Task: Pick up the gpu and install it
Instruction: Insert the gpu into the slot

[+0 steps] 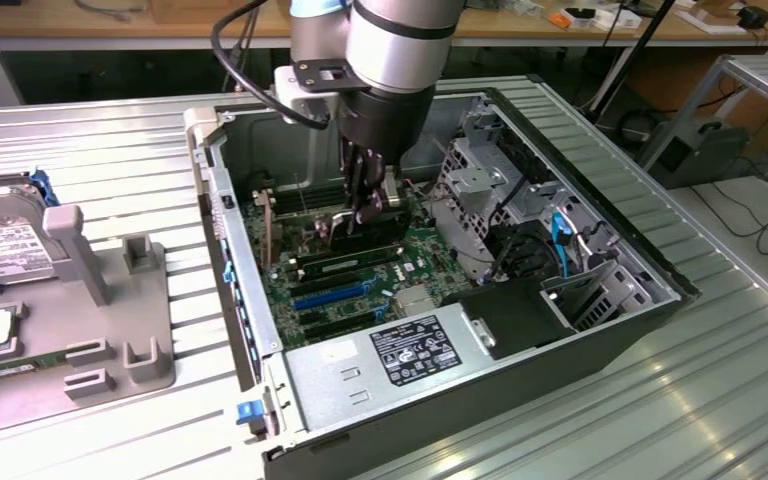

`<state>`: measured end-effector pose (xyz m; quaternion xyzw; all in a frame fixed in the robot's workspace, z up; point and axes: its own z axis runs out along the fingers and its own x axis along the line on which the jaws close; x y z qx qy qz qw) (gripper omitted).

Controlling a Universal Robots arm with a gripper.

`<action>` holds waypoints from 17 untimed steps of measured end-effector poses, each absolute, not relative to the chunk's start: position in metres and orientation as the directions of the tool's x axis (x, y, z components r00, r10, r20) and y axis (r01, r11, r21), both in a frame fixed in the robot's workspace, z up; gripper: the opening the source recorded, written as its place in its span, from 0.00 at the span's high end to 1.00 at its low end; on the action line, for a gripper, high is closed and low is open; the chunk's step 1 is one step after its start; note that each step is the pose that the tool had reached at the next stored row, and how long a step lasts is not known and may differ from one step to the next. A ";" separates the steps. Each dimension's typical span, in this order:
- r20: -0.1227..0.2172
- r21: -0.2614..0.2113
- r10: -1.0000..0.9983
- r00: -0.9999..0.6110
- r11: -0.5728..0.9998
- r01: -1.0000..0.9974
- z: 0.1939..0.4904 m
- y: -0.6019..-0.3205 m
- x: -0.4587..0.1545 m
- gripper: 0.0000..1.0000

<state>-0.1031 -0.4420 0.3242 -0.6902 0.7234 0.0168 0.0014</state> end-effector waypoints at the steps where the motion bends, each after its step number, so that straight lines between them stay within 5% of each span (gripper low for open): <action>1: -0.025 0.022 -0.999 -0.047 0.047 -0.999 0.323 -0.442 -0.103 0.73; 17: -0.026 0.016 -0.999 -0.047 0.047 -0.999 0.311 -0.445 -0.104 0.73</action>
